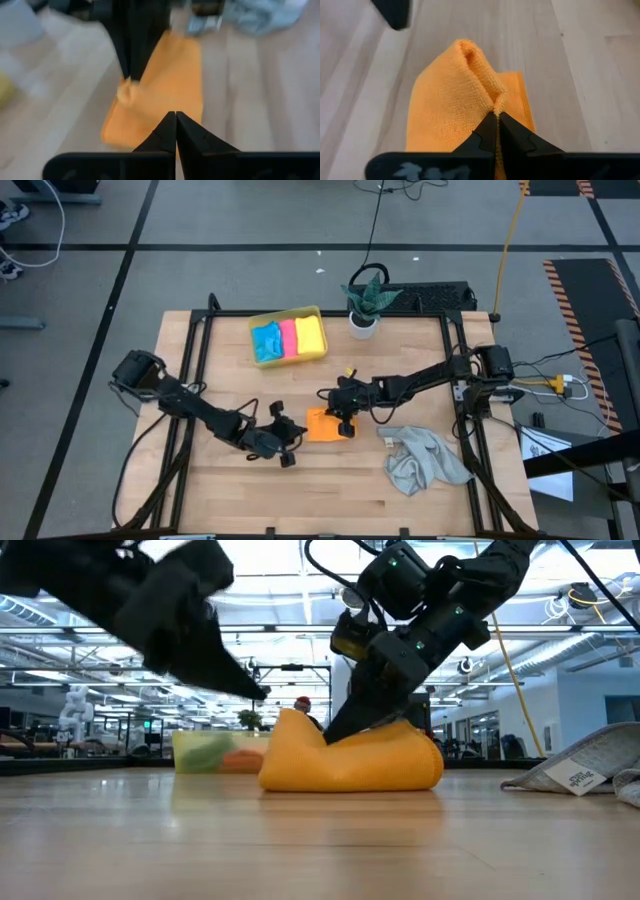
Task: Fold microfiber towels
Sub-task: Fold the orange microfiber cloth
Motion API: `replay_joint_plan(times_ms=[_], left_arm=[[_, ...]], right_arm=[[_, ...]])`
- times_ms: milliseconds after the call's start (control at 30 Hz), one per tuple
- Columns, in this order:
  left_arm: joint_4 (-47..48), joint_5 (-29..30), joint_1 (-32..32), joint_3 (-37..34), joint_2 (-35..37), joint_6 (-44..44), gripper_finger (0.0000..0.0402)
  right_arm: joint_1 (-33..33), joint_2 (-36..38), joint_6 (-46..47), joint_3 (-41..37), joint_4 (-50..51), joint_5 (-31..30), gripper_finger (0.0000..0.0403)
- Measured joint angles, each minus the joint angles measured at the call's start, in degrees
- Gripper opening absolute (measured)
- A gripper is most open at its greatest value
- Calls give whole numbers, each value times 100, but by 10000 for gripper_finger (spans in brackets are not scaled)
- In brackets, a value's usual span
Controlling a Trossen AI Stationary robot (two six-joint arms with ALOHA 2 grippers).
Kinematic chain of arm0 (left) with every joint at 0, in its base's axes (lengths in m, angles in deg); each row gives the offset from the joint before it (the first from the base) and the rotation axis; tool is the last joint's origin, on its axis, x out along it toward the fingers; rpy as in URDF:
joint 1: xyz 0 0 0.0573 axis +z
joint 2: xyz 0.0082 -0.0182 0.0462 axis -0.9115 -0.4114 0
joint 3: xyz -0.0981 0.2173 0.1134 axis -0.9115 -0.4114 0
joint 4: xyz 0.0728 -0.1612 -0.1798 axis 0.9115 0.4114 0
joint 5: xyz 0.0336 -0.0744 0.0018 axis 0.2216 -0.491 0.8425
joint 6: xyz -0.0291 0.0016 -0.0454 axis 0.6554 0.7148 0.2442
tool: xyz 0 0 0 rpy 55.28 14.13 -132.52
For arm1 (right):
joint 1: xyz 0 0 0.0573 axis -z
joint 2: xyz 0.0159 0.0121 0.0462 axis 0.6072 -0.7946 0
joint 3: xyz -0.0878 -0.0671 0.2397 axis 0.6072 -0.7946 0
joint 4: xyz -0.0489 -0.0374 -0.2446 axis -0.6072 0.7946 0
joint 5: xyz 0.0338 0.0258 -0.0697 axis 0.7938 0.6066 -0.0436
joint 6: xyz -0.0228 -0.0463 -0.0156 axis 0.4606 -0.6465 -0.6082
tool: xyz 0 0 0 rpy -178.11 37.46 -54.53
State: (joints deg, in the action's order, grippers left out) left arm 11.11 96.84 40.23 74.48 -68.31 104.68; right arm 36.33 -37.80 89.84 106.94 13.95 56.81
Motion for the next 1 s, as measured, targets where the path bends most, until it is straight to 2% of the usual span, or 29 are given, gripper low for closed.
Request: replay_joint_plan(times_ms=[200, 333, 800, 1000], left_arm=[[-1194, -211, 129, 10, -131, -467, 6], [-1433, -262, 396, 4, -449, -460, 3], [-918, -235, 885, 7, -1054, 310, 10], [-810, -202, 896, -9, -1183, 450, 7]], right_arm=[[16, 0, -106, 0, -129, 44, 4], [25, 0, -149, 0, -128, 39, 4], [28, 0, -392, 0, -35, 13, 4], [28, 9, -505, 0, -27, -304, 21]])
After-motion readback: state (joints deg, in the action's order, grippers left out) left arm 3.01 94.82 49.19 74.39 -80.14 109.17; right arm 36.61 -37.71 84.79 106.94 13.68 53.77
